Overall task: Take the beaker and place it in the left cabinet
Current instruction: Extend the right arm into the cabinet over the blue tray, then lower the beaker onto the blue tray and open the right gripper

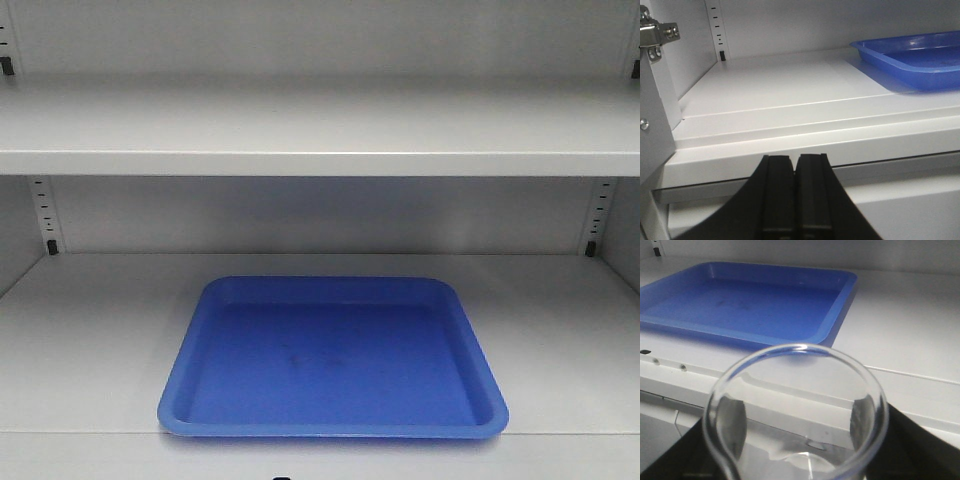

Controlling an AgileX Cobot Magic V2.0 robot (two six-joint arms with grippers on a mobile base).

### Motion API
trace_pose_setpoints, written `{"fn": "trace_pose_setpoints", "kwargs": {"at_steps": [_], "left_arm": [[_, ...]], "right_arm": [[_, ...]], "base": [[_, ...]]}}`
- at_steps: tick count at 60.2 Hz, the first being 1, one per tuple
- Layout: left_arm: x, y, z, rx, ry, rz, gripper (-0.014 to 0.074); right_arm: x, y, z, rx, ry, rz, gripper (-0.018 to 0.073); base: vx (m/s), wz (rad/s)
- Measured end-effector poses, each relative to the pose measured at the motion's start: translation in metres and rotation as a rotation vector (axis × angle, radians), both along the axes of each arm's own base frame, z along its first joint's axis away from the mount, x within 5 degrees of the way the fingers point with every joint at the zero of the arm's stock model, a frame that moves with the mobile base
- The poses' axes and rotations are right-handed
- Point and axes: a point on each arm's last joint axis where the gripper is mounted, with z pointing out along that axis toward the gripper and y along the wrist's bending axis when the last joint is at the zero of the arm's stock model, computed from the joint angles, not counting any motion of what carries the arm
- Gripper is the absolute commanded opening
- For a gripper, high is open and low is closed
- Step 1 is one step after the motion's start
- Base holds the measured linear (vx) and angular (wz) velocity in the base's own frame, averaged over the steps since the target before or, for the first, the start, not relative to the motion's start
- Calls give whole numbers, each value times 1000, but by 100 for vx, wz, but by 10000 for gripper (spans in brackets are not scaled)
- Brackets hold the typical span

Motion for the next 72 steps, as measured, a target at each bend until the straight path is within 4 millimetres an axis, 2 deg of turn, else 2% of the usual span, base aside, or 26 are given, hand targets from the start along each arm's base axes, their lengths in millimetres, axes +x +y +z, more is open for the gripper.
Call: {"fn": "trace_pose_setpoints", "kwargs": {"at_steps": [12,22,34,42,52,58,63,72], "left_arm": [[0,0,0,0,0,0,-8],[0,0,0,0,0,0,-8],[0,0,0,0,0,0,-8],[0,0,0,0,0,0,-8],[0,0,0,0,0,0,-8],[0,0,0,0,0,0,-8],[0,0,0,0,0,0,-8],[0,0,0,0,0,0,-8]], "right_arm": [[2,3,7,51,-64,18,-4],[24,21,24,126,-266,106,-4],[86,55,36,87,-269,192,-4],[145,85,41,98,-233,246,-4],[211,121,31,85,-207,334,-4],[245,141,15,93,-153,380,-4],[267,153,5,76,-126,414,-4],[287,163,-7,53,-55,435,-4]], "base": [[0,0],[0,0],[0,0],[0,0],[0,0],[0,0],[0,0],[0,0]]}}
